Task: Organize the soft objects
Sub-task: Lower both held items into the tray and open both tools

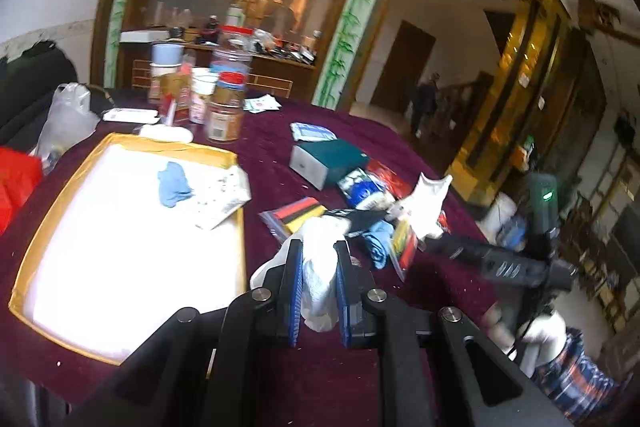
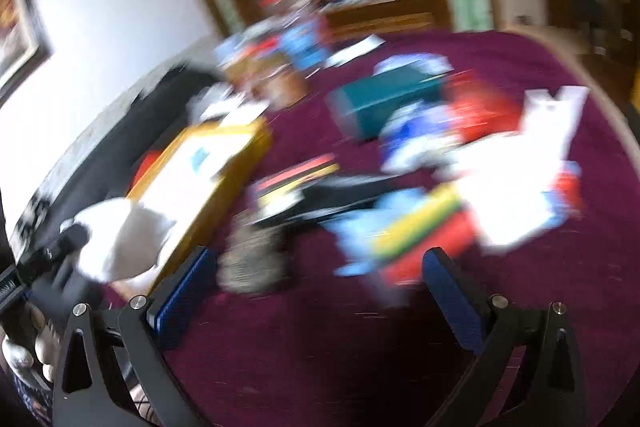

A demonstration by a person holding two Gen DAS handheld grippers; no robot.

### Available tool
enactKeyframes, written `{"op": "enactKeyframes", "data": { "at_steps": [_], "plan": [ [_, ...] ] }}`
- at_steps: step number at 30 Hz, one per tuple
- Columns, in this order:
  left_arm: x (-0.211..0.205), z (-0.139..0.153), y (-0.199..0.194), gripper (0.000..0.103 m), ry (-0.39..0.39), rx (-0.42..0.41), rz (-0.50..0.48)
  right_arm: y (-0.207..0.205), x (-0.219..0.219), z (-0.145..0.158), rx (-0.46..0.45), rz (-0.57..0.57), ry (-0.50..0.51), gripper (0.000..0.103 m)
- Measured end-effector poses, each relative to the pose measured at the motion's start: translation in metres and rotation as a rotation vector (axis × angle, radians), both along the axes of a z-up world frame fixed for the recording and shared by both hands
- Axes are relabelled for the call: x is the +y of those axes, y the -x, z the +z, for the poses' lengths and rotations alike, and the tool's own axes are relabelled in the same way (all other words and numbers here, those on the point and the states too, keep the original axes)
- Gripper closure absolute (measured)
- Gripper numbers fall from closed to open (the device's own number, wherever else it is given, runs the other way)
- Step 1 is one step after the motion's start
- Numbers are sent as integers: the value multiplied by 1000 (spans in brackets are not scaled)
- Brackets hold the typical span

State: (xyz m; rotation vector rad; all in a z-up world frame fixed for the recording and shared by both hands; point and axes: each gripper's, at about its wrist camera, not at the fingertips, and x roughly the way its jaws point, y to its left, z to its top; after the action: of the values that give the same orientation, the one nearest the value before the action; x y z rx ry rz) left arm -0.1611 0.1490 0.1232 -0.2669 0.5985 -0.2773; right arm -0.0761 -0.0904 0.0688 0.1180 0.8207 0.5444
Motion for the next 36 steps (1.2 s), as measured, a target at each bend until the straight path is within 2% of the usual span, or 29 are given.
{"op": "enactKeyframes", "data": {
  "at_steps": [3, 5, 7, 8, 10, 14, 17, 21, 25, 29, 31, 33, 36],
  "plan": [
    [18, -4, 6, 89, 18, 5, 33, -12, 53, -16, 14, 64, 105, 1],
    [30, -5, 9, 89, 33, 6, 52, -26, 75, -31, 50, 76, 160, 11],
    [44, -4, 13, 89, 46, 1, 77, -38, 81, -44, 115, 102, 160, 57],
    [51, -4, 14, 89, 52, -3, 90, -39, 80, -46, 155, 125, 107, 57],
    [64, -4, 13, 89, 59, -3, 114, -34, 83, -39, 127, 112, 143, 57],
    [91, -6, -4, 89, 71, 20, 143, -15, 83, -11, 79, 130, 134, 57],
    [105, -8, -29, 89, 69, 42, 155, -11, 92, 14, 49, 156, 115, 57],
    [124, -15, -74, 89, 91, 89, 168, -19, 126, 33, 18, 206, 127, 57],
    [138, -30, -119, 89, 106, 151, 200, -34, 166, 30, 50, 260, 117, 57],
    [150, -38, -153, 88, 98, 165, 244, -44, 207, 17, 74, 299, 149, 57],
    [156, -42, -167, 77, 87, 178, 282, -52, 226, 8, 68, 298, 186, 57],
    [163, -46, -173, 69, 117, 199, 307, -64, 243, -2, 69, 294, 217, 56],
    [171, -42, -162, 63, 154, 184, 322, -82, 260, -13, 87, 307, 264, 55]
  ]
}}
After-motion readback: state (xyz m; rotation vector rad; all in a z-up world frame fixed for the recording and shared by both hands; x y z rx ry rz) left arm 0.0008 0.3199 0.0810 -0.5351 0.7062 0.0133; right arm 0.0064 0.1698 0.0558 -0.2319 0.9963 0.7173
